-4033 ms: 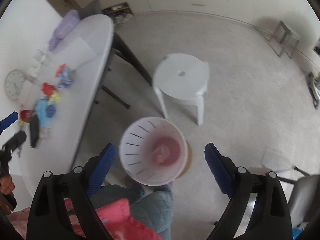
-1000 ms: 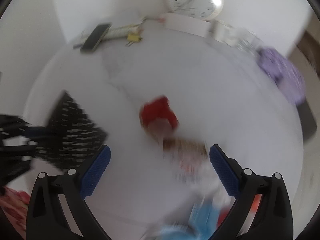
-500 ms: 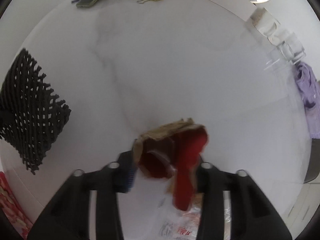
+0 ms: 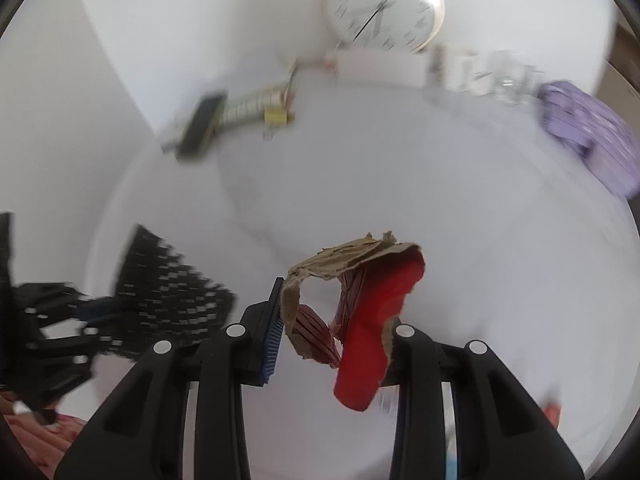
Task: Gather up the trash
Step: 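Grasp the red-and-brown paper cup with the right gripper while the left holds the mesh, then carry the mesh and paper cup to the wastebasket and release both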
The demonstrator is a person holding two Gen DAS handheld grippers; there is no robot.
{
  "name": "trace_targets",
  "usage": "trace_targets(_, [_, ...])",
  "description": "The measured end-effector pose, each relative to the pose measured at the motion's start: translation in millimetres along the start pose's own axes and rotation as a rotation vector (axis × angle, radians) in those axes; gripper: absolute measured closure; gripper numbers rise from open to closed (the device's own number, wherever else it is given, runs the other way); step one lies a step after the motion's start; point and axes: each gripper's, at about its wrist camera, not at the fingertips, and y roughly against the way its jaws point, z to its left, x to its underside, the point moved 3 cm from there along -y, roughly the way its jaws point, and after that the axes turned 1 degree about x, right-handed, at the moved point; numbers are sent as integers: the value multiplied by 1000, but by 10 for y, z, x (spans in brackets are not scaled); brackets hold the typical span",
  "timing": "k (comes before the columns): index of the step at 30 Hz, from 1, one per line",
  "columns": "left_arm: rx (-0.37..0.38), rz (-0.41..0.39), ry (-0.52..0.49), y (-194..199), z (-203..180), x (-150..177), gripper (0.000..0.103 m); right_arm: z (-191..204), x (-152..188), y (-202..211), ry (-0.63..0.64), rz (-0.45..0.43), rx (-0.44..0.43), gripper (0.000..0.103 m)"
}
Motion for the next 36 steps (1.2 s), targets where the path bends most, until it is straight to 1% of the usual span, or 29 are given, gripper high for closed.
trace_targets(1, [20,-5,-25,65,-114,-10,90,-27,79,142,-22,-16,2,69])
trace_targets(2, [34,-8,-40,101,-181,-16,90,-75,233,372,-59,-43,14,69])
trace_targets(4, [83,-13,-113,220,-492,-5,90,-135,454,653,-112,-69,36,69])
trace_targets(6, [124,-15,-178,304,-789,28,90,-223,855,977,-188,-92,90,68])
trace_targets(8, [194,-5,-275,391,-1236,132,90,-361,1386,1305,-307,-110,158,68])
trace_targets(9, [227,5,-321,413,-1441,200,90,-407,1576,1405,-343,-114,180,68])
trace_targets(10, [253,14,-354,429,-1605,253,90,-459,1909,1586,-395,-115,229,68])
trace_targets(13, [359,70,-490,463,-2262,550,90,-552,2624,1897,-507,-88,323,68])
trace_targets(14, [397,98,-551,460,-2537,693,90,-596,2937,2009,-566,-68,351,68])
trace_targets(15, [419,116,-602,452,-2752,820,90,-632,3241,2114,-624,-57,376,68])
trace_targets(16, [433,129,-636,445,-2895,900,90,-645,3442,2172,-661,-50,391,68])
trace_targets(18, [488,193,-747,397,-3338,1202,90,-699,4012,2364,-780,-35,435,68])
trace_targets(20, [529,254,-832,357,-3723,1498,90,-704,4412,2511,-856,-34,474,68])
trace_targets(22, [563,300,-888,327,-3973,1721,90,-717,4691,2622,-909,-33,503,68])
trace_targets(23, [565,315,-914,312,-4094,1818,90,-738,4858,2690,-948,-40,510,68])
trace_targets(24, [575,336,-953,294,-4249,1953,90,-764,4955,2728,-974,-46,515,67])
trace_targets(26, [561,356,-984,257,-4401,2085,90,-795,5158,2820,-1025,-63,524,66])
trace_targets(29, [545,390,-1014,172,-4603,2253,90,-855,5371,2859,-1087,-97,507,66])
trace_targets(31, [545,419,-1024,104,-4672,2356,90,-828,5482,2880,-1090,-109,502,66])
trace_targets(34, [515,445,-1031,25,-4771,2445,89,-856,5600,2882,-1076,-98,496,66])
trace_targets(35, [505,445,-1036,7,-4791,2455,82,-897,5612,2879,-1073,-96,488,66])
trace_targets(36, [495,442,-1040,16,-4743,2439,71,-900,5629,2869,-1070,-94,481,66])
